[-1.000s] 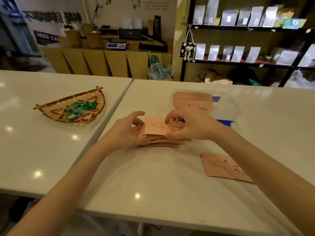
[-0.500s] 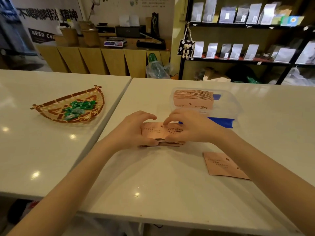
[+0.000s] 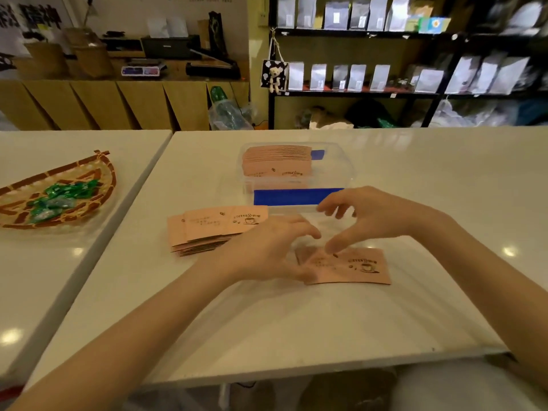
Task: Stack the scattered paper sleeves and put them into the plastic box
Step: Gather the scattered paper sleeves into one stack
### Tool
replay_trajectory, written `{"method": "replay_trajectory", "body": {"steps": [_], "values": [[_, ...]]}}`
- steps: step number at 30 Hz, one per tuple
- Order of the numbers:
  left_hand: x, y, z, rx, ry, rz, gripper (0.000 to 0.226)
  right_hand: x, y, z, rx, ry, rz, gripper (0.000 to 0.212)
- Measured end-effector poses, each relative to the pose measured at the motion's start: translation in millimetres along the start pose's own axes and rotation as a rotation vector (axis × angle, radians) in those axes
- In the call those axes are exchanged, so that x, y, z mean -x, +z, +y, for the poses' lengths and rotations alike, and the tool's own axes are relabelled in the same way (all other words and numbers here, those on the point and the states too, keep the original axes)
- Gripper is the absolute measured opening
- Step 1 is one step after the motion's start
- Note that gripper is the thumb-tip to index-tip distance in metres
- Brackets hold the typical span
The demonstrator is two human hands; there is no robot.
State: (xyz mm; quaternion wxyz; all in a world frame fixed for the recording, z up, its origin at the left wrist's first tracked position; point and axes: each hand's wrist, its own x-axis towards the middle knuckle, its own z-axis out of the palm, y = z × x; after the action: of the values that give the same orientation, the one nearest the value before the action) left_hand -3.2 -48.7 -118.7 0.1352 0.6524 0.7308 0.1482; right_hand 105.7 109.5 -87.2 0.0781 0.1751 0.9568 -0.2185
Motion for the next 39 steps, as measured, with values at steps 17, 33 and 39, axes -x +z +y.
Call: {"method": "replay_trajectory", "body": {"steps": [17,33,39], "values": [[-21.8,19.9,20.0,0.055,-0.096,0.0,0.076,37.0,13.4,24.0,0.129,0.026,-0.088,0.064],[39.8,-44.6,-25.2,-0.017,-0.242,0.364,0.069,-13.3,-0.9,-51.6,0.14,-0.318,0.187,0.055],[67.0,-54.6,-55.3,0.027,-0.327,0.432,0.068,-41.1,13.5,-78.2,0.11,-0.413,0.232,0.047]]}}
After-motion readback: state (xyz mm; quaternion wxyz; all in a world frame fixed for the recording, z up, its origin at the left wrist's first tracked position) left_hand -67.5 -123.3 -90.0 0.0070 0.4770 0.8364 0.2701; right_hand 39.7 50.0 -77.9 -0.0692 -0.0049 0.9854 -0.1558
